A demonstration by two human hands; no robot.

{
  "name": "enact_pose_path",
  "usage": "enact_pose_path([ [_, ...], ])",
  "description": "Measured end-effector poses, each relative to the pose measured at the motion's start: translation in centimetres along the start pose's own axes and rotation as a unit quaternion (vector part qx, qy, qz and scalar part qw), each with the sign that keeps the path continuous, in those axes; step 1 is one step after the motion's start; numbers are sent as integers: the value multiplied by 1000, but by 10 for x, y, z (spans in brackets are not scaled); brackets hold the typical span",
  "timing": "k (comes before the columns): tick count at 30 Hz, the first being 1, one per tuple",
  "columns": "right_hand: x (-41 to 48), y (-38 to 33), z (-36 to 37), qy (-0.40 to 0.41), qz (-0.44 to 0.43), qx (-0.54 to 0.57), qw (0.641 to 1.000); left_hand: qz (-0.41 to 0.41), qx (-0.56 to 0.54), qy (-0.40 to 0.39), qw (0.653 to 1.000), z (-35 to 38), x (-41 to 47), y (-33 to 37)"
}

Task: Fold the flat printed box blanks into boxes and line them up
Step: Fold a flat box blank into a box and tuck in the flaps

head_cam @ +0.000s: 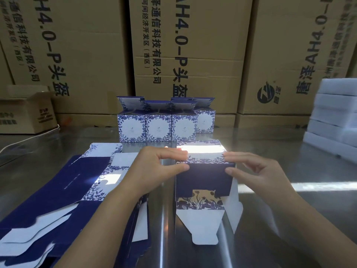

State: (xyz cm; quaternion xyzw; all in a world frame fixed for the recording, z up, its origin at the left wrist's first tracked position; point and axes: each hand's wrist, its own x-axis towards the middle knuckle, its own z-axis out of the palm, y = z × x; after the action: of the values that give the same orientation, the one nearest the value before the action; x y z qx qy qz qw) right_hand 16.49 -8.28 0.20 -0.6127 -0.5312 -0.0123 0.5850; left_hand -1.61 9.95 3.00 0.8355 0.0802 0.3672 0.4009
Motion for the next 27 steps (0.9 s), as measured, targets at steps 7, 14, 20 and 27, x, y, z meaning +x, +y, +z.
enact_pose_path([
  [7,0,0,3,38,-3,-3,999,-7,-28,0,1000,5,0,-3],
  [14,-2,-10,6,67,-32,-57,996,12,1,29,1000,10,0,-3],
  [20,-4,-9,10,86,-23,-68,994,17,14,33,999,10,0,-2],
  [27,-5,-13,18,53,-19,-94,994,50,62,8,997,20,-3,4],
])
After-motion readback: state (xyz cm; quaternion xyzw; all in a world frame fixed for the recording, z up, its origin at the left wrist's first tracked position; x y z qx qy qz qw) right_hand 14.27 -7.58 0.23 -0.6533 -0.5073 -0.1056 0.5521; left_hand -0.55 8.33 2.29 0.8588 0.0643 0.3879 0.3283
